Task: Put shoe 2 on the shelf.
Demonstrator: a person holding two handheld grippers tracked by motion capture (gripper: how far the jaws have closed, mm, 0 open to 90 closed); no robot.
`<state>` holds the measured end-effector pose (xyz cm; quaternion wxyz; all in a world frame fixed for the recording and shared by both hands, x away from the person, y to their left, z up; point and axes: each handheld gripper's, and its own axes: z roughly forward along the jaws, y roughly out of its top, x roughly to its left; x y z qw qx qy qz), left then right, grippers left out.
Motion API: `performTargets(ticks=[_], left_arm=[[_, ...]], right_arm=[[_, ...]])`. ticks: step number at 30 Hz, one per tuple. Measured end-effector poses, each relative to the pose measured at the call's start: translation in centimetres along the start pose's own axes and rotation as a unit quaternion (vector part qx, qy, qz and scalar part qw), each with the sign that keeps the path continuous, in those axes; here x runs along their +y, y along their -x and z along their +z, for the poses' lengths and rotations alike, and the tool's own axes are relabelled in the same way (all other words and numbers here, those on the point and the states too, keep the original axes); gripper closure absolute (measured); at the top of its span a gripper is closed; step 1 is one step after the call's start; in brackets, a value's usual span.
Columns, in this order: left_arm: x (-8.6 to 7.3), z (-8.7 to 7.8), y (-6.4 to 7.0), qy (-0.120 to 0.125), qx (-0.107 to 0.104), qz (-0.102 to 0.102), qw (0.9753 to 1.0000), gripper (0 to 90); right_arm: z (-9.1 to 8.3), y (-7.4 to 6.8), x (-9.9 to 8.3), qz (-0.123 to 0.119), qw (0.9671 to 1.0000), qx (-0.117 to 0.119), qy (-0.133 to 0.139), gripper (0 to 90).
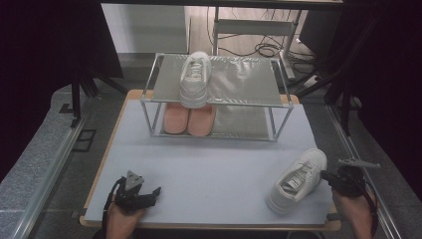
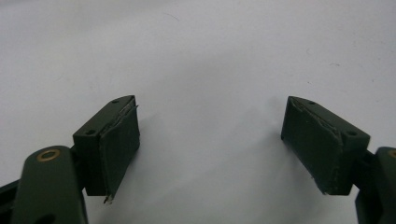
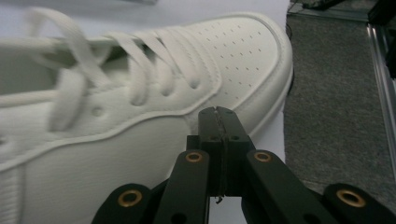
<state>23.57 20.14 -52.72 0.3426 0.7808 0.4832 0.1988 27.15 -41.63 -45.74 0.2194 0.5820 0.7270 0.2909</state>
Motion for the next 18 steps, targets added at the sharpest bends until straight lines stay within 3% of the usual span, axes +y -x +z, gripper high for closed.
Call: performTargets(ticks=[9, 18], left_arm=[[0.0, 0.0, 0.0, 0.0, 0.0, 0.0, 1.0, 19.2], [0.0, 0.0, 0.0, 0.0, 0.0, 0.0, 1.0, 19.3]], right_arm=[[0.6, -0.4, 0.2, 0.007, 0.9999, 0.011, 0.005, 90.0], [2.6, -4.0, 1.4, -0.023, 0.9989, 0.041, 0.002, 90.0]])
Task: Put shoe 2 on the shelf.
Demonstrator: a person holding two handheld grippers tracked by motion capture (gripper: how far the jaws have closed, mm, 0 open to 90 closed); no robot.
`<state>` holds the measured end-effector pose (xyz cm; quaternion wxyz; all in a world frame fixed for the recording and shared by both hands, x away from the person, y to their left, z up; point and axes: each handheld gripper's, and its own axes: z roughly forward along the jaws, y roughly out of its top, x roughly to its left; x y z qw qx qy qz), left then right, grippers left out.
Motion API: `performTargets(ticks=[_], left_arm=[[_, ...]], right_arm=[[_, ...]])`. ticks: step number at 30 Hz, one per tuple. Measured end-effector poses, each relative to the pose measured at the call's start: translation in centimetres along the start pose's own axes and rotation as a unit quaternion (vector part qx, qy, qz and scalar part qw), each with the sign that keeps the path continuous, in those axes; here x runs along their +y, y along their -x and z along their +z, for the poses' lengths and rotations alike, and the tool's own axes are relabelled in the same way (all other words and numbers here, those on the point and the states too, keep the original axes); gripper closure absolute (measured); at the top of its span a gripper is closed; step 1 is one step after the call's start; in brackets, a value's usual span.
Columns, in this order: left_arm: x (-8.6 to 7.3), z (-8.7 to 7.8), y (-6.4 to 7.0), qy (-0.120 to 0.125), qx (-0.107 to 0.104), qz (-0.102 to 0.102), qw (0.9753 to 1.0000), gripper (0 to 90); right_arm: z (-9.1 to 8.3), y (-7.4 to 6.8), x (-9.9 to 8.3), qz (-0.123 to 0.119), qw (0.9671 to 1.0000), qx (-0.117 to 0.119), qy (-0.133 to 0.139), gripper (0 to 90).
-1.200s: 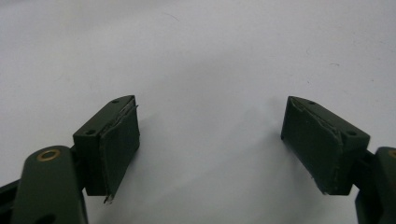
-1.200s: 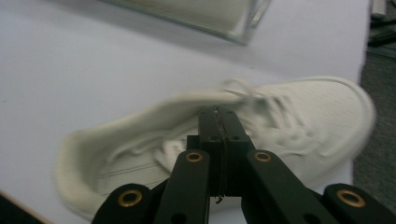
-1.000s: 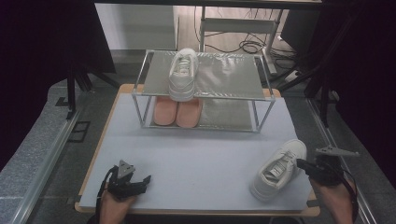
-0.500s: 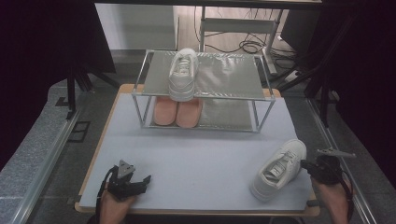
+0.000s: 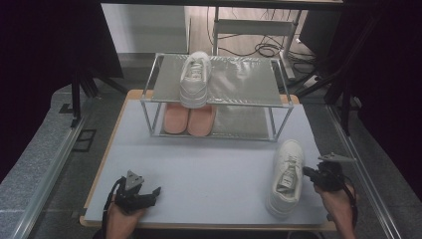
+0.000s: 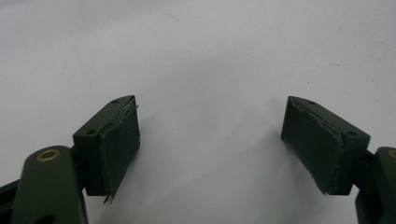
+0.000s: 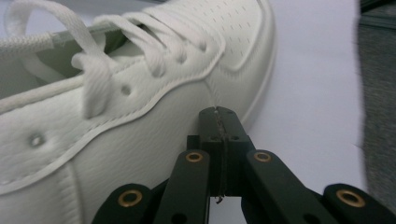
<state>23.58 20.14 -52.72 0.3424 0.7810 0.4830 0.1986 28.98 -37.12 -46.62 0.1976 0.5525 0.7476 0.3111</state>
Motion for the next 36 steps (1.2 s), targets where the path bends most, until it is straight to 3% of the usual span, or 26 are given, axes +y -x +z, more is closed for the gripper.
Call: performTargets(ticks=[2, 5, 13, 23, 36], left_arm=[[0.0, 0.0, 0.0, 0.0, 0.0, 0.0, 1.0, 19.3], [0.0, 0.0, 0.0, 0.0, 0.0, 0.0, 1.0, 19.3], [0.0, 0.0, 0.0, 0.0, 0.0, 0.0, 1.0, 19.3], [0.0, 0.0, 0.0, 0.0, 0.0, 0.0, 1.0, 19.3], [0.0, 0.0, 0.0, 0.0, 0.0, 0.0, 1.0, 19.3]], right_arm=[[0.5, -0.8, 0.3, -0.005, 0.9999, 0.014, -0.002, 90.0], [1.0, -1.8, 0.5, -0.02, 0.9997, 0.015, -0.004, 90.0], [1.5, -2.7, 0.3, -0.01, 0.9988, 0.048, -0.009, 90.0], [3.1, -5.6, 1.7, -0.036, 0.9963, 0.077, -0.011, 90.0], [6.2, -10.6, 4.5, -0.083, 0.9878, 0.129, -0.025, 90.0]])
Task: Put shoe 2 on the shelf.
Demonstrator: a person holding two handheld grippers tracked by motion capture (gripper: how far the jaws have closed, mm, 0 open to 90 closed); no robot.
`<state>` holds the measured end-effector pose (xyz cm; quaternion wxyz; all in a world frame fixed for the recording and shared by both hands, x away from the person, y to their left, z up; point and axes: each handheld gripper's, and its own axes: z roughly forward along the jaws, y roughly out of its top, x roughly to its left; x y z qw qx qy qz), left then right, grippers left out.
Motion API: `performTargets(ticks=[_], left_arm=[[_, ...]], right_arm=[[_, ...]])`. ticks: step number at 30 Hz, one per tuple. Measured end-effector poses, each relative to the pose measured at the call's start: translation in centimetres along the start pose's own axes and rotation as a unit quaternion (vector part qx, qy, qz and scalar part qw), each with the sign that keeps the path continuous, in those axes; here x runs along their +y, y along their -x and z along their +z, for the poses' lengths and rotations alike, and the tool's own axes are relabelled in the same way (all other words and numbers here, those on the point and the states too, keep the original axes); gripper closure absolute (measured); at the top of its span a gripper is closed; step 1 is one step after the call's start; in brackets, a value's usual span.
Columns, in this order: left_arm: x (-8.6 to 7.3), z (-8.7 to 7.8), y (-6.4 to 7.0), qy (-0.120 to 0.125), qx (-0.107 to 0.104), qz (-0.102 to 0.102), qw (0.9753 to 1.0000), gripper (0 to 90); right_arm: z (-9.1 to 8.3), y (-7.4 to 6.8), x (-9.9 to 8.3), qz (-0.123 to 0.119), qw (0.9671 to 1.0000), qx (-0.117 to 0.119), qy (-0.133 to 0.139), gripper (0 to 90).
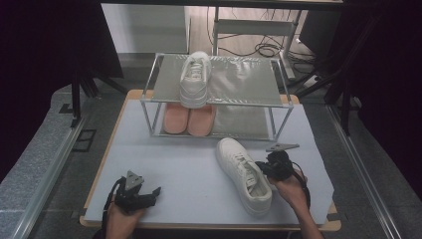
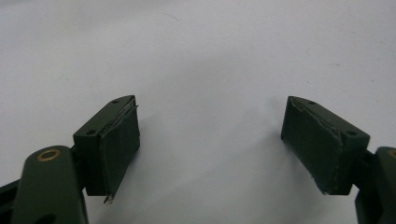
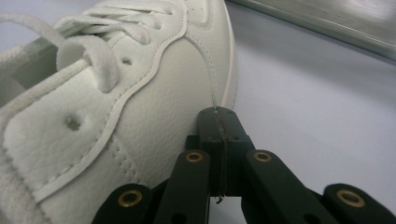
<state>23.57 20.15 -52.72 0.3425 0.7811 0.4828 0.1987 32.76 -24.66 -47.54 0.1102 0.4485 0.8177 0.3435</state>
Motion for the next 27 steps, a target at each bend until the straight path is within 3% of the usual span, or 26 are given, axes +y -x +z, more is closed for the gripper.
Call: performTargets(ticks=[9, 18, 22, 27], left_arm=[[0.0, 0.0, 0.0, 0.0, 0.0, 0.0, 1.0, 19.4], [0.0, 0.0, 0.0, 0.0, 0.0, 0.0, 1.0, 19.4], [0.0, 0.0, 0.0, 0.0, 0.0, 0.0, 1.0, 19.4], [0.0, 0.0, 0.0, 0.0, 0.0, 0.0, 1.0, 19.4]], right_arm=[[2.9, -2.3, 2.7, -0.045, 0.9976, 0.05, -0.02, 90.0], [5.7, -5.1, 5.2, -0.085, 0.9916, 0.089, -0.037, 90.0], [5.4, -5.2, 5.5, -0.096, 0.9914, 0.081, -0.035, 90.0], [3.3, -4.7, 5.6, -0.092, 0.9935, 0.063, -0.021, 85.5]])
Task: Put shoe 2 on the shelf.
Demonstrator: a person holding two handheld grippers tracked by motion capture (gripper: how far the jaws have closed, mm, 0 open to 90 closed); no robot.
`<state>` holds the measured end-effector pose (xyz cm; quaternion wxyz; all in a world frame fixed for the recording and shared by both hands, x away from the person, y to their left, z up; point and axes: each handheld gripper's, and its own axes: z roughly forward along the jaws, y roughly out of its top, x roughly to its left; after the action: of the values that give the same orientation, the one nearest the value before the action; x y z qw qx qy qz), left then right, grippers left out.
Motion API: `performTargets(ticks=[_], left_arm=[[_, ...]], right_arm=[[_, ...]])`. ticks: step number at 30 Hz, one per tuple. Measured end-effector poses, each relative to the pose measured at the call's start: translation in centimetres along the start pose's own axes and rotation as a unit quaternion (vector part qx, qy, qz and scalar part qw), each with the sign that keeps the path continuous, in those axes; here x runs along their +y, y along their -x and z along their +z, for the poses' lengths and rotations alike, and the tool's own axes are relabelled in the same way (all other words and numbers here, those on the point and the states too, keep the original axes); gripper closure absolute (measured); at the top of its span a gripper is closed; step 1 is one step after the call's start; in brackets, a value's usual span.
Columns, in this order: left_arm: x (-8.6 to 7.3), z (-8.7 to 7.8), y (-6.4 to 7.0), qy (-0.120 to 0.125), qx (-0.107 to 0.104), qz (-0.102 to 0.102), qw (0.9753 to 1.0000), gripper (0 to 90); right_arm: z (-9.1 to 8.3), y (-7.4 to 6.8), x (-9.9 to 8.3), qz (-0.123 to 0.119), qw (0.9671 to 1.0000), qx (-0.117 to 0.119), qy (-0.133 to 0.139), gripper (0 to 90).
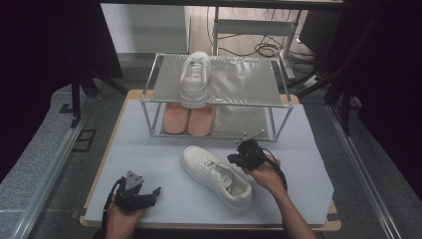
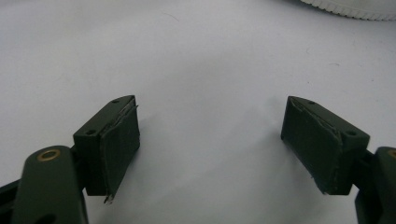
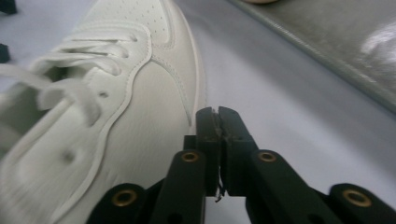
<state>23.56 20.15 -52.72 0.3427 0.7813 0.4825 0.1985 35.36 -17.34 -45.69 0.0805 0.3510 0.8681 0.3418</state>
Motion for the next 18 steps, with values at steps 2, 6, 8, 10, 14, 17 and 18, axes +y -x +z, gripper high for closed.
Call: performTargets(ticks=[2, 6, 8, 10, 14, 17, 18], left_arm=[[0.0, 0.0, 0.0, 0.0, 0.0, 0.0, 1.0, 19.4], [0.0, 0.0, 0.0, 0.0, 0.0, 0.0, 1.0, 19.3], [0.0, 0.0, 0.0, 0.0, 0.0, 0.0, 1.0, 19.4], [0.0, 0.0, 0.0, 0.0, 0.0, 0.0, 1.0, 19.4], [0.0, 0.0, 0.0, 0.0, 0.0, 0.0, 1.0, 19.4], [0.0, 0.0, 0.0, 0.001, 0.001, 0.0, 1.0, 19.4], [0.0, 0.0, 0.0, 0.001, 0.0, 0.0, 1.0, 19.3]], right_arm=[[-1.1, 0.1, -0.2, -0.004, 1.0, -0.006, 0.004, 83.3], [-2.9, 0.2, -0.8, 0.0, 1.0, -0.009, 0.003, 78.1], [-3.6, 0.0, -1.1, -0.002, 0.9999, -0.011, 0.002, 75.0], [-4.3, -0.2, -1.4, -0.004, 1.0, -0.008, 0.001, 72.2], [-5.6, -0.7, -1.7, -0.007, 1.0, -0.002, 0.006, 68.9], [-6.3, -1.3, -1.9, -0.009, 0.9999, 0.008, 0.004, 66.7], [-6.5, -1.6, -1.9, -0.011, 0.9999, 0.011, 0.001, 66.1]])
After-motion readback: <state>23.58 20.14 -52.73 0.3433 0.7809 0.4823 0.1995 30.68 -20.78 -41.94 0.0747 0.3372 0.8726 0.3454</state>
